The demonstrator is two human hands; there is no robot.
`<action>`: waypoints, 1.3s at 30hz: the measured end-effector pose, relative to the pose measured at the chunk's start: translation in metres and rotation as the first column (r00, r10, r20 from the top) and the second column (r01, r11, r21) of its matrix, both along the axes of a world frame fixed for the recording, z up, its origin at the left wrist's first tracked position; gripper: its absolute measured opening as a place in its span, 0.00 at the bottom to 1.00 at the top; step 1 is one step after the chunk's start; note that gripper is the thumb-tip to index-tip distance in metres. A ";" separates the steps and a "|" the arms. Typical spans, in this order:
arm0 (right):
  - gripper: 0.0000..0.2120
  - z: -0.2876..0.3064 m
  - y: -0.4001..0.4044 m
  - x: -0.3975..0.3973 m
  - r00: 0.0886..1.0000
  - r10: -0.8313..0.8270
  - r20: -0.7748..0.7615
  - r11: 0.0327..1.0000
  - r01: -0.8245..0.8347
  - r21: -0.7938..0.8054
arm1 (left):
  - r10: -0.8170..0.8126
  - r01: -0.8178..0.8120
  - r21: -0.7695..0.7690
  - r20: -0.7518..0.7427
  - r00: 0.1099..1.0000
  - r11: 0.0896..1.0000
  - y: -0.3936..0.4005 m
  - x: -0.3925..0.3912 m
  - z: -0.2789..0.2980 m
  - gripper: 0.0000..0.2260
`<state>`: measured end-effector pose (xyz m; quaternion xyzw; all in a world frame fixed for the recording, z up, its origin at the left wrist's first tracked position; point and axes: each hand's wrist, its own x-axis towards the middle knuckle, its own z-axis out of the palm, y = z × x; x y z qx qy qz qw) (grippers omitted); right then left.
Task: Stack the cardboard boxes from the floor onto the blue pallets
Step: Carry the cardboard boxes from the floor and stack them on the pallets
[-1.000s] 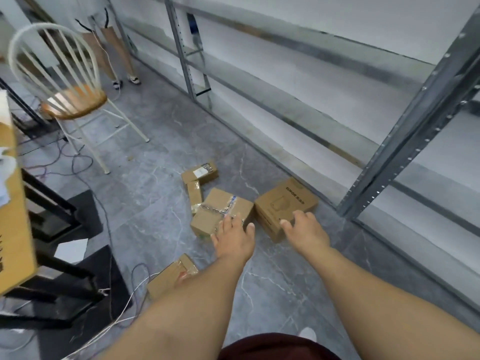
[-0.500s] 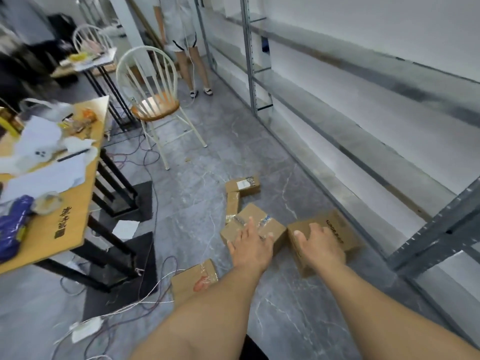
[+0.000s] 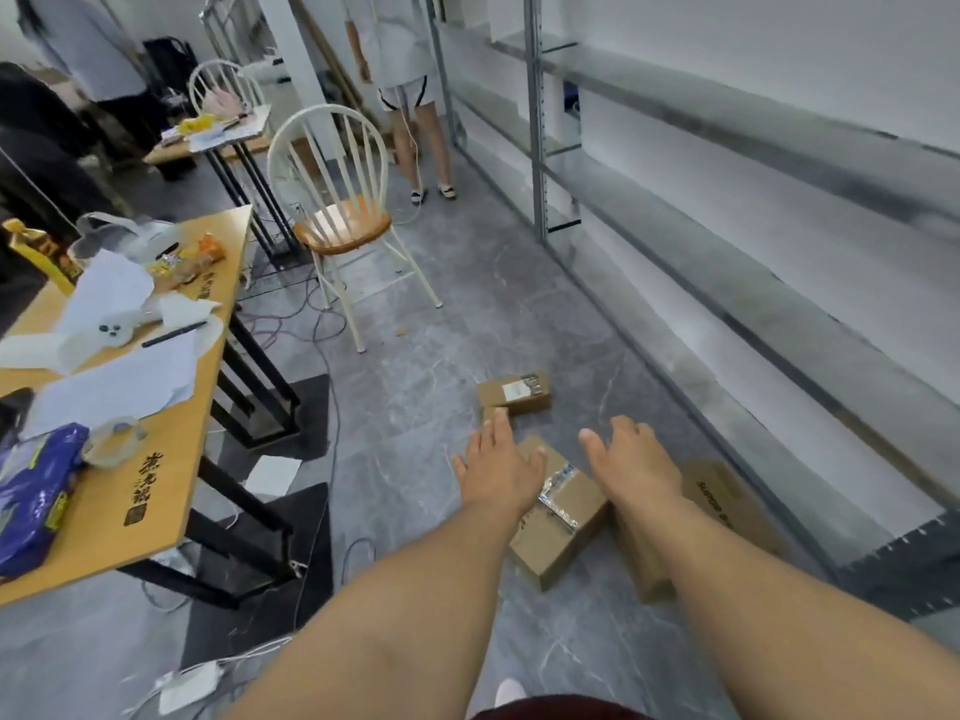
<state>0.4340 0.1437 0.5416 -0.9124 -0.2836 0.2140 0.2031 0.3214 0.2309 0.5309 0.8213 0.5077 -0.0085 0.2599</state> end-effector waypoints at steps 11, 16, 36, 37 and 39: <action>0.25 -0.041 -0.027 0.079 0.960 -0.274 -0.048 0.952 0.264 -0.156 | -0.274 0.263 -0.112 -0.090 0.958 0.958 0.008 0.115 -0.047 0.29; 0.25 -0.062 -0.055 0.134 0.919 -0.380 -0.105 0.917 0.359 -0.176 | -0.354 0.329 -0.173 -0.144 0.924 0.929 -0.013 0.174 -0.070 0.28; 0.22 -0.319 -0.055 0.210 0.465 -0.781 -0.417 0.619 0.665 -0.418 | -0.615 0.465 -0.445 -0.296 0.730 0.766 0.028 0.312 -0.315 0.34; 0.22 -0.339 -0.056 0.212 0.435 -0.795 -0.423 0.599 0.674 -0.432 | -0.631 0.473 -0.459 -0.294 0.718 0.752 0.030 0.318 -0.335 0.34; 0.22 -0.380 -0.056 0.215 0.365 -0.823 -0.435 0.553 0.690 -0.467 | -0.650 0.491 -0.466 -0.286 0.704 0.737 0.036 0.330 -0.372 0.33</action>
